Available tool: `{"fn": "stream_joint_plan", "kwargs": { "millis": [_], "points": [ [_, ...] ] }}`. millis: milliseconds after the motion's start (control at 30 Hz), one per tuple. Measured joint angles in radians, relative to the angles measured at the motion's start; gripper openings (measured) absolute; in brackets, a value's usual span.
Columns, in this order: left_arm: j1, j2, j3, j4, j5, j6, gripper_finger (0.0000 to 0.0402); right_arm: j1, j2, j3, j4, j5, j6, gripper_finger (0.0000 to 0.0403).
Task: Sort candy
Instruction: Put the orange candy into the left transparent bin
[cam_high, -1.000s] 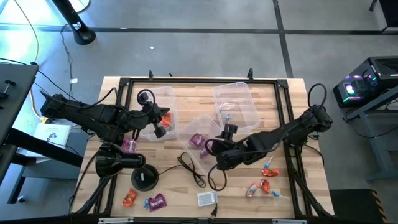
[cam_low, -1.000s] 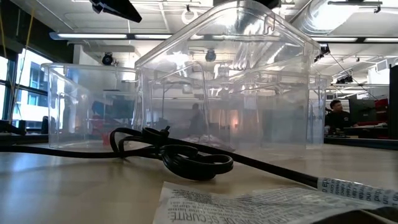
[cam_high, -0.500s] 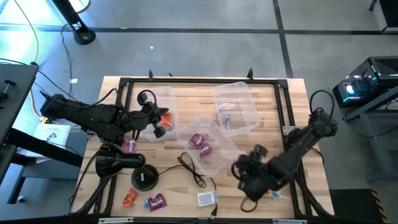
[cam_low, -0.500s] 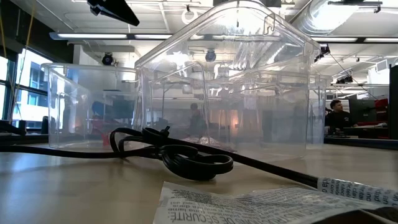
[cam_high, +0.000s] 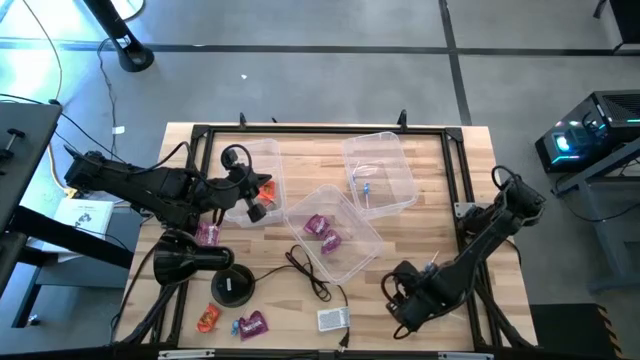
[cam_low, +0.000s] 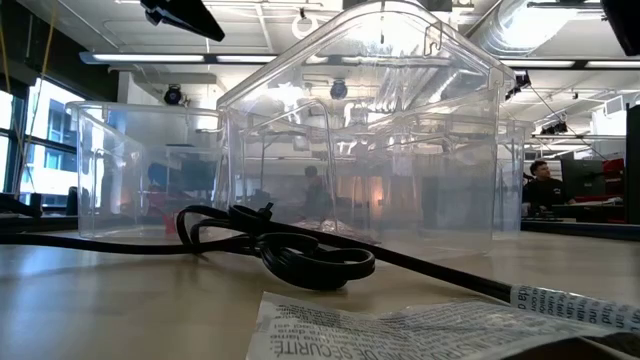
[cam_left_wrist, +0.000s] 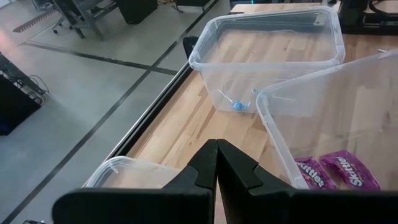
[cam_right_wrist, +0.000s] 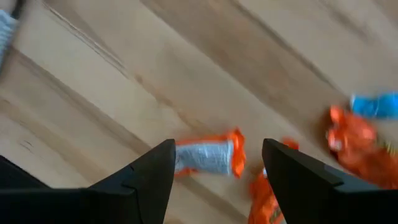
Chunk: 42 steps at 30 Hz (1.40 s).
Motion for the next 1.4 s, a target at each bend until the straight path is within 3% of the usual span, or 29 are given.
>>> {"fn": "stream_joint_plan", "kwargs": {
  "millis": [133,567,767,1000,1133,1300,1400],
  "points": [
    [0.0,0.0,0.0,-0.003,0.01,0.0,0.0,0.004,0.0,-0.001,-0.005,-0.077,0.073,0.0236],
    [-0.001,0.0,0.0,-0.014,0.01,0.001,0.0,0.014,0.0,-0.006,0.049,-0.052,0.217,0.0236],
    [-0.001,0.0,0.0,-0.034,0.01,-0.01,0.0,0.016,0.0,-0.094,0.128,-0.097,0.281,0.0236],
    [0.0,0.0,0.0,-0.038,0.01,-0.016,0.0,0.016,0.001,-0.171,0.224,-0.031,0.27,0.0232],
    [-0.001,0.0,0.0,-0.037,0.01,-0.017,0.0,0.016,0.001,-0.181,0.244,-0.022,0.249,0.0188],
    [-0.001,0.0,0.0,-0.037,0.01,-0.017,0.0,0.015,0.001,-0.182,0.247,0.017,0.198,0.0038],
    [-0.001,0.0,0.0,-0.037,0.01,0.0,0.0,0.015,-0.004,-0.167,0.218,0.024,0.167,0.0022]
  ]
}}
